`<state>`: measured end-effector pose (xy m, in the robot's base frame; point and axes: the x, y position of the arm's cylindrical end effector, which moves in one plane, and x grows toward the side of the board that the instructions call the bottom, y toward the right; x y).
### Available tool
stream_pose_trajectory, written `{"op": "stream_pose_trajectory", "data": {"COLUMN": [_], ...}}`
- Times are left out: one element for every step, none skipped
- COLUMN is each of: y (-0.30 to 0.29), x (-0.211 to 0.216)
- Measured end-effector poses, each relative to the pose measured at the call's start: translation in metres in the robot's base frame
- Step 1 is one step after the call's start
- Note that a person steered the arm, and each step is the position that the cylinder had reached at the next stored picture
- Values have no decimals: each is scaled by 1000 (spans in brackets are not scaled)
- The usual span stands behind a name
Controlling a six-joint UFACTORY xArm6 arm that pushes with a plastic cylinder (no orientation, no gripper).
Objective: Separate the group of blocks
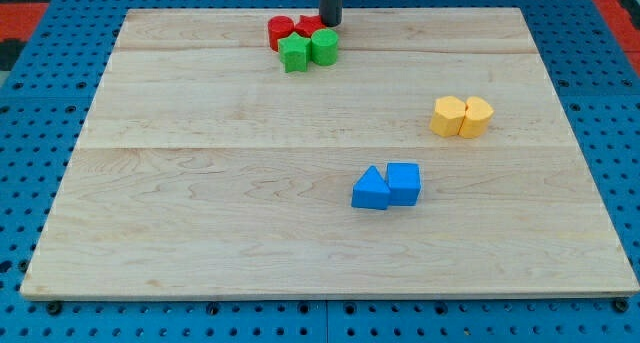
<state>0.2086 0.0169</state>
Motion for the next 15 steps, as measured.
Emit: {"op": "stream_pose_trajectory", "data": {"y": [11, 56, 70, 72, 55, 19, -40, -83, -102, -113, -99, -122, -144, -106, -106], "x": [-7, -11, -6, 9, 47, 58, 58, 58, 59, 44, 40, 44, 45, 61, 62]}}
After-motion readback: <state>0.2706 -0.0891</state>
